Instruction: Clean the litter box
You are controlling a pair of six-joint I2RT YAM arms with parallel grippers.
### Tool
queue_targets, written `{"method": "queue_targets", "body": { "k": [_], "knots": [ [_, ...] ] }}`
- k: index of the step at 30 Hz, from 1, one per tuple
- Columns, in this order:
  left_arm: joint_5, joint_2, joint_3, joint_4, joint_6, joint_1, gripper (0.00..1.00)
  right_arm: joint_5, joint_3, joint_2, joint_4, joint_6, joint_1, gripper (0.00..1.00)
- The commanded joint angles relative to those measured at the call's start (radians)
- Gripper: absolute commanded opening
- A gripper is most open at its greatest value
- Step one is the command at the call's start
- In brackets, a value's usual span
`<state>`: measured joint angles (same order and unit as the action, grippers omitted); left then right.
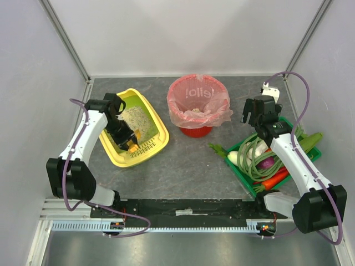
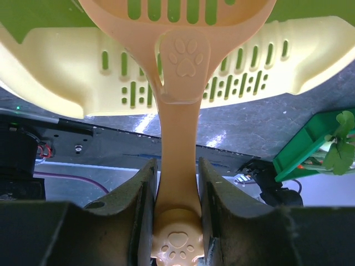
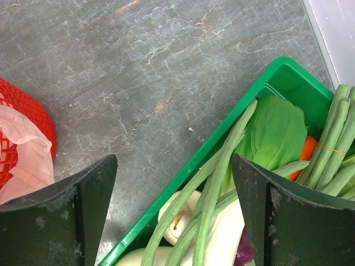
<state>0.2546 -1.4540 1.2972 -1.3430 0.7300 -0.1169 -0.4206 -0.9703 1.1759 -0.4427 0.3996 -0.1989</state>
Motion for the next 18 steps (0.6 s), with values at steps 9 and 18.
{"method": "queue_targets", "body": {
  "k": [9,18],
  "knots": [
    [-0.012,0.038,-0.041,-0.196,-0.049,0.077,0.02,-0.018,-0.042,-0.015,0.016,0.002,0.001,0.92],
    [0.066,0.029,-0.027,-0.196,-0.05,0.077,0.02,-0.018,-0.042,-0.001,0.021,0.004,0.001,0.93]
  ]
}}
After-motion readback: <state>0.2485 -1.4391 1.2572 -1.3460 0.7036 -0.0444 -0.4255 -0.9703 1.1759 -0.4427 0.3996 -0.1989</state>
